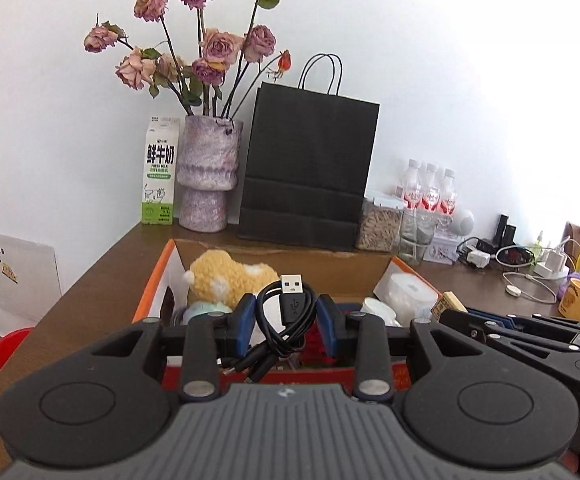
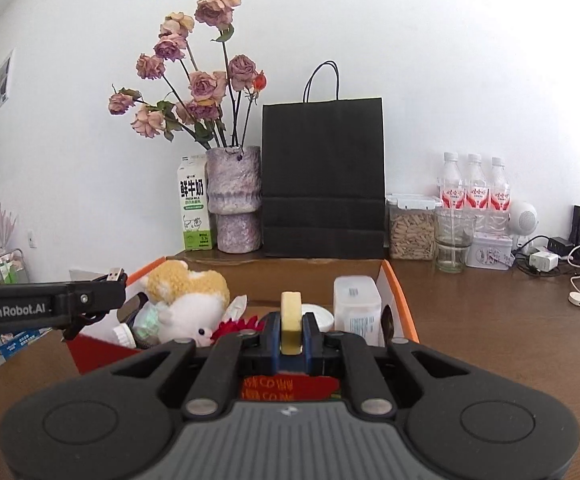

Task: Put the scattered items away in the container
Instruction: 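Carry the black cable with the left gripper while the right gripper carries the yellow block into the box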

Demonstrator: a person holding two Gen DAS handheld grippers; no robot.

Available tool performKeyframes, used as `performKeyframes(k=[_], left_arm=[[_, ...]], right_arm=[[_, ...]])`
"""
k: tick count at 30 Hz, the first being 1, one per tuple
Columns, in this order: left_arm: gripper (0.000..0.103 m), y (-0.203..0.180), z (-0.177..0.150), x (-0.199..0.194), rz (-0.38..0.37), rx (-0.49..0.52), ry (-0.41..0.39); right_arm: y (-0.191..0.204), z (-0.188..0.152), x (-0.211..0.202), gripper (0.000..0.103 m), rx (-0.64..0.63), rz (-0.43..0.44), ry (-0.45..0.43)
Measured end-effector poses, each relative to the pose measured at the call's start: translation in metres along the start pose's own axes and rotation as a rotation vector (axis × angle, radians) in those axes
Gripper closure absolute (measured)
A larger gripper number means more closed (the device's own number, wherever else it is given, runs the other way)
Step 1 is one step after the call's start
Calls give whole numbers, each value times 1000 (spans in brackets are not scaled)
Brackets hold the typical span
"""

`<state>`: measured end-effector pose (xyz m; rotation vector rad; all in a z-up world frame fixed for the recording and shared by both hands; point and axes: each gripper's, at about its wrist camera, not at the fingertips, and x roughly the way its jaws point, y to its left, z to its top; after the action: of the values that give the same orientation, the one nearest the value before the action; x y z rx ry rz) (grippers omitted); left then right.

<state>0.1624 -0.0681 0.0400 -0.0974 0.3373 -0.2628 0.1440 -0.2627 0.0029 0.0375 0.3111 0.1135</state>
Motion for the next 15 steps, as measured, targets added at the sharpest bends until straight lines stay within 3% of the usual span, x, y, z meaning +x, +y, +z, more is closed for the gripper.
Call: performKeyframes(k=[7, 10, 15], left_arm=[[69, 0, 23, 39, 17, -2, -47], [69, 6, 25, 60, 62, -20, -81], [69, 15, 11, 80, 82, -3, -14]], right_arm=[[11, 27, 40, 93, -22, -4, -27], [11, 26, 63, 93, 7, -5, -11], [9, 11, 86, 93, 4, -5, 63]])
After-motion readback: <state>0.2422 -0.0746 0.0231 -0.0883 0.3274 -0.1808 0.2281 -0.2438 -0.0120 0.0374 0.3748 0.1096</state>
